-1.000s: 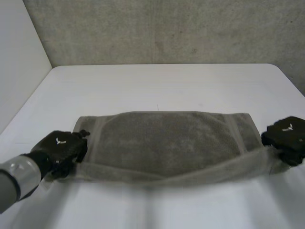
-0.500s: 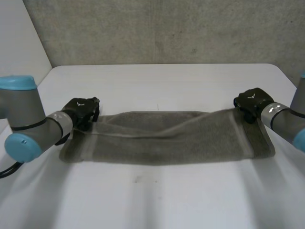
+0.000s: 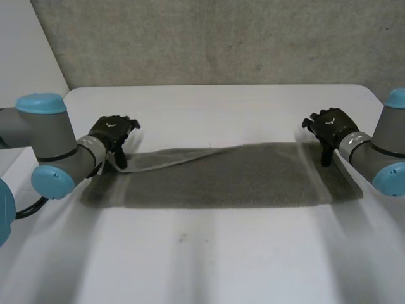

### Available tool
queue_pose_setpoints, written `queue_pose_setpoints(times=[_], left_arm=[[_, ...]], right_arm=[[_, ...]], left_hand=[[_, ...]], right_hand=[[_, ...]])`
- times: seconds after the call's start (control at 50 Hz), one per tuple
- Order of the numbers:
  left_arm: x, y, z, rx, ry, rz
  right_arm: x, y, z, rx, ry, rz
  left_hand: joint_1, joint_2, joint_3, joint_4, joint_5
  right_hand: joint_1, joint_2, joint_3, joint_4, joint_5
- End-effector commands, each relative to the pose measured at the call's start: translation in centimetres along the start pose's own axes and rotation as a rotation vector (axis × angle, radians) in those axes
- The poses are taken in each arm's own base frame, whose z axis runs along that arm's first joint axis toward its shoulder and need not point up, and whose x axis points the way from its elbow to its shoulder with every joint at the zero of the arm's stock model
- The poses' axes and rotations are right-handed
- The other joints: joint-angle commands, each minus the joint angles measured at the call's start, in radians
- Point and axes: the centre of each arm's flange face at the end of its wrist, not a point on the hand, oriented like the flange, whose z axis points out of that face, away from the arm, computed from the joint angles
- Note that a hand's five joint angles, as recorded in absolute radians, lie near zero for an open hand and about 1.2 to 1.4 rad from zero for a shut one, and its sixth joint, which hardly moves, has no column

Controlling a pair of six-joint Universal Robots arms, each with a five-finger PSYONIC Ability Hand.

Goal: Fold the towel.

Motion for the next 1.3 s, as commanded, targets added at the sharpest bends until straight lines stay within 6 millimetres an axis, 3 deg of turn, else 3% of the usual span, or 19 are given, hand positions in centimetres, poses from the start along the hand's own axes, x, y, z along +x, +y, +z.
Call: queue_pose_setpoints(times=[0.02, 0.08, 0.16, 0.3, 0.4, 0.5, 0.56, 0.66, 0.9, 1.1, 1.18, 1.3], left_arm=[[-0.1, -3.7, -1.7, 0.078, -0.011, 0.017], [-0.3, -4.4, -2.3, 0.09, -0.017, 0.021], [-0.9, -6.4, -4.6, 0.124, -0.035, 0.029], [-0.8, -6.9, -7.8, 0.127, -0.044, 0.034], [0.0, -5.1, -10.0, 0.092, -0.035, 0.027], [0.5, -3.8, -10.6, 0.101, -0.04, 0.031], [0.8, -2.9, -10.9, 0.097, -0.04, 0.029], [1.0, -1.9, -11.1, 0.076, -0.039, 0.023], [1.2, -1.3, -11.2, 0.061, -0.034, 0.015], [1.3, -1.0, -11.3, 0.055, -0.033, 0.013], [1.3, -1.0, -11.3, 0.057, -0.032, 0.014], [1.3, -1.0, -11.2, 0.067, -0.037, 0.016]], right_arm=[[1.3, -3.1, -1.5, 0.064, 0.031, -0.003], [2.1, -4.4, -2.6, 0.087, 0.045, 0.021], [3.2, -6.2, -4.9, 0.111, 0.067, 0.046], [2.6, -6.7, -7.8, 0.089, 0.049, 0.05], [2.1, -4.7, -9.5, 0.026, 0.026, 0.08], [0.7, -1.2, -10.7, -0.056, -0.029, 0.123], [0.3, -0.5, -10.9, -0.069, -0.044, 0.134], [-0.1, 2.4, -11.3, -0.113, -0.055, 0.176], [-1.3, 4.6, -10.6, -0.152, -0.084, 0.196], [-0.7, 5.7, -9.7, -0.156, -0.062, 0.198], [-0.3, 6.1, -9.4, -0.157, -0.049, 0.197], [1.1, 6.8, -9.1, -0.161, -0.003, 0.193]], left_hand=[[-0.073, -0.065, -0.069, -0.068, -0.085], [-0.073, -0.065, -0.069, -0.068, -0.085], [-0.073, -0.065, -0.069, -0.068, -0.085], [-0.069, -0.061, -0.066, -0.064, -0.081], [-0.066, -0.059, -0.063, -0.061, -0.078], [-0.066, -0.059, -0.063, -0.061, -0.078], [-0.066, -0.059, -0.063, -0.061, -0.078], [-0.066, -0.059, -0.063, -0.061, -0.078], [-0.066, -0.059, -0.063, -0.061, -0.078], [-0.066, -0.059, -0.063, -0.061, -0.078], [-0.066, -0.059, -0.063, -0.061, -0.078], [-0.066, -0.059, -0.063, -0.061, -0.078]], right_hand=[[-0.065, -0.053, -0.054, -0.059, -0.086], [-0.065, -0.053, -0.054, -0.059, -0.086], [-0.065, -0.053, -0.054, -0.059, -0.086], [-0.065, -0.053, -0.054, -0.059, -0.086], [-0.065, -0.053, -0.054, -0.059, -0.086], [0.071, 0.083, 0.082, 0.077, 0.05], [0.104, 0.116, 0.115, 0.11, 0.083], [0.221, 0.233, 0.232, 0.227, 0.2], [0.414, 0.426, 0.426, 0.421, 0.394], [0.764, 0.776, 0.776, 0.771, 0.743], [1.133, 1.145, 1.144, 1.139, 1.112], [1.156, 1.168, 1.168, 1.163, 1.136]])
